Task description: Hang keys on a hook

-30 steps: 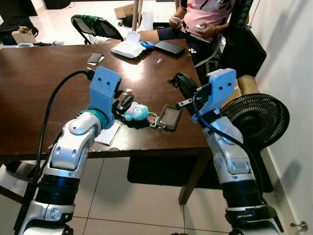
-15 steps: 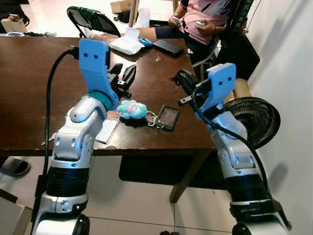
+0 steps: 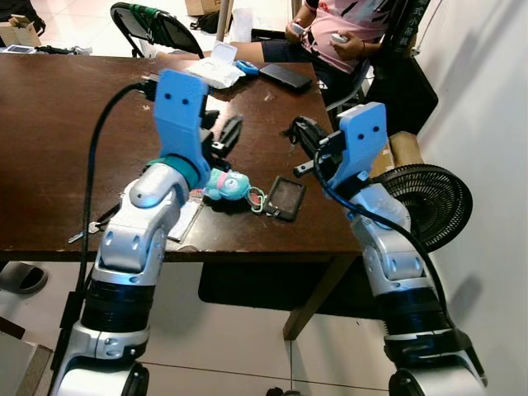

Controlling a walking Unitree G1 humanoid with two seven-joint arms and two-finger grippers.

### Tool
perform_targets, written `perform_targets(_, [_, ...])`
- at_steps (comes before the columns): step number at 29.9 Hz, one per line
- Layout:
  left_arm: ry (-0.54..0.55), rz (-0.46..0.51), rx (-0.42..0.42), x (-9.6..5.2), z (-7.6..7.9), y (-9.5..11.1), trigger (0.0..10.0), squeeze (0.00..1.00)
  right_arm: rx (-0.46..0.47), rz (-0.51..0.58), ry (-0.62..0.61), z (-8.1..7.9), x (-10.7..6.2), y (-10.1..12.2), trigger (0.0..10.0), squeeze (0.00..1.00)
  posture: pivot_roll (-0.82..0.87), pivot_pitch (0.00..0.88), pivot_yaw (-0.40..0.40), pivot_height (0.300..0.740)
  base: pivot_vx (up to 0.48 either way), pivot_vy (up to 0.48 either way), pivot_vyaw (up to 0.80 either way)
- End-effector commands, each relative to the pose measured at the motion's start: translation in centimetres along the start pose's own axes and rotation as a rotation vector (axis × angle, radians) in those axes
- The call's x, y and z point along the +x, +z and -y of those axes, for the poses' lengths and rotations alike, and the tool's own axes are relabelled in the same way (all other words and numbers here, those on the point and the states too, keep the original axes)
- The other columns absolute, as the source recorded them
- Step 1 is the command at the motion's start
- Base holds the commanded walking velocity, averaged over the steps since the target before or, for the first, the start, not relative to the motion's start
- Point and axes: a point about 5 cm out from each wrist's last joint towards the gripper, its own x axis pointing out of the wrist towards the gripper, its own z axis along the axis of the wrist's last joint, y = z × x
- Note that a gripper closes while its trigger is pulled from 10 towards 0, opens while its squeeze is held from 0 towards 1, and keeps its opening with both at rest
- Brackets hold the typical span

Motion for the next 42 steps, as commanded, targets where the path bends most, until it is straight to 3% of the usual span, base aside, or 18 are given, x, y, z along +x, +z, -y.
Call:
perform_targets(1, [0.001, -0.006, -0.004, 0.1, -0.1, -0.1, 10.0, 0.00, -0.002, -0.001, -0.007, 0.0, 0.0, 0.0, 10.0, 0.00, 0.06, 0.000, 0.043, 0.740, 0.000, 0.000, 0.00])
perform_targets(12, [0.044, -0.039, -0.021, -0.2, -0.9, -1.1, 10.0, 0.00, -0.005, 0.020, 0.007, -0.7, 0.5, 0.4, 10.0, 0.00, 0.05, 0.000, 0.012, 0.740, 0.000, 0.000, 0.00])
perform_targets(19, [0.075, -0.036, -0.046, -0.3, -1.1, -1.6, 10.0, 0.00, -0.003, 0.069, 0.037, -1.1, 2.2, 2.5, 10.0, 0.00, 0.08, 0.000, -0.047, 0.740, 0.000, 0.000, 0.00])
perform_targets(23, [0.073, -0.031, -0.042, -0.2, -0.9, -1.5, 10.0, 0.00, 0.016, 0.089, 0.036, -1.5, 2.4, 3.4, 10.0, 0.00, 0.10, 0.000, -0.050, 0.740, 0.000, 0.000, 0.00])
perform_targets(34, [0.099, -0.047, -0.013, -1.1, -1.7, -1.6, 10.0, 0.00, 0.033, 0.051, -0.003, -2.0, 2.2, 2.9, 10.0, 0.00, 0.14, 0.000, -0.036, 0.740, 0.000, 0.000, 0.00])
perform_targets(42, [0.099, -0.068, -0.012, -1.9, -1.3, -2.5, 10.0, 0.00, 0.032, 0.045, 0.004, -2.1, 2.5, 2.6, 10.0, 0.00, 0.14, 0.000, -0.026, 0.740, 0.000, 0.000, 0.00])
